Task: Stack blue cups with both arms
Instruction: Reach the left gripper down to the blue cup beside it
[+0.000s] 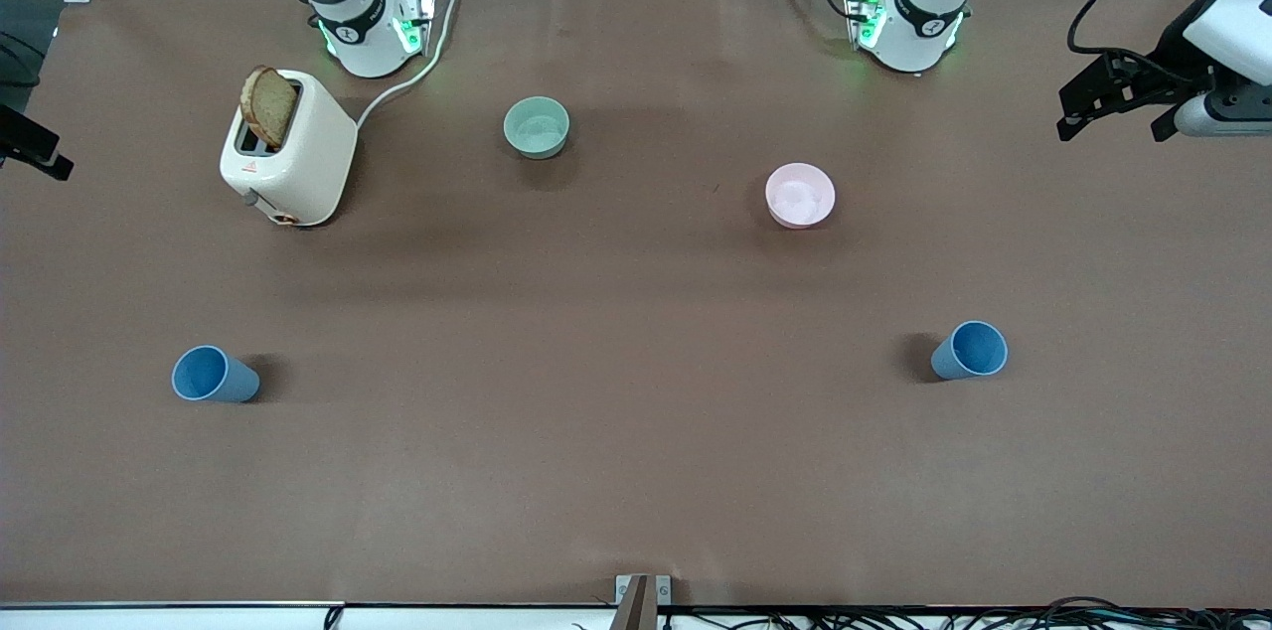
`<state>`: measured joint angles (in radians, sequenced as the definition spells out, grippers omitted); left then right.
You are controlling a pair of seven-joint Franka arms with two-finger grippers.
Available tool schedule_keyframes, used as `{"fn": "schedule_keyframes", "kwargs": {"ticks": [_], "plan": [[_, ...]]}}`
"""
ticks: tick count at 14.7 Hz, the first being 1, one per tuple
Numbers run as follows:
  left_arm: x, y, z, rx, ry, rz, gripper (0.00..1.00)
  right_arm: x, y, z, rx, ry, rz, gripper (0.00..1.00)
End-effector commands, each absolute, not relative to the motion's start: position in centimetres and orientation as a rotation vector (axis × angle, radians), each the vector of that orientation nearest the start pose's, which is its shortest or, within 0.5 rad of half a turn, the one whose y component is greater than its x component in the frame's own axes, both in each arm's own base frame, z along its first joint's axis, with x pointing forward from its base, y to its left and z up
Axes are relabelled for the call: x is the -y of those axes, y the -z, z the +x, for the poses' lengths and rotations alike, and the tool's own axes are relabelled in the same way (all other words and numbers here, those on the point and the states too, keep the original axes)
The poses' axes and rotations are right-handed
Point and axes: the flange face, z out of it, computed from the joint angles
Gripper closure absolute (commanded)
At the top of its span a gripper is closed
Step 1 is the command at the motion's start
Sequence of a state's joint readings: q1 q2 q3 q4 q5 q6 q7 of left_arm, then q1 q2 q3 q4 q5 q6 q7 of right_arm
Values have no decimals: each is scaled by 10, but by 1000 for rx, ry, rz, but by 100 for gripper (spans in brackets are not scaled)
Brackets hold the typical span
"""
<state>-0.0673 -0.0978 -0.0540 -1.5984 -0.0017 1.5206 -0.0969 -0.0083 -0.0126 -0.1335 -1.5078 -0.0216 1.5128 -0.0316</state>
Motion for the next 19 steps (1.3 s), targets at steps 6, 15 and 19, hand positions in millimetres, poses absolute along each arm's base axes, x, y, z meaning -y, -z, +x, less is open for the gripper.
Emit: {"fn": "schedule_keyframes", "kwargs": {"ticks": [6,15,19], "plan": [[44,-584,600,-10,-78,-3116,0,81,-660,537,-197,34,-3173,0],[16,-323,657,42,-67,-3125,0,98,-586,590,-204,39,-3177,0],[-4,-273,656,77,-120,-3126,15,118,-507,615,-184,68,-3188,0]]}}
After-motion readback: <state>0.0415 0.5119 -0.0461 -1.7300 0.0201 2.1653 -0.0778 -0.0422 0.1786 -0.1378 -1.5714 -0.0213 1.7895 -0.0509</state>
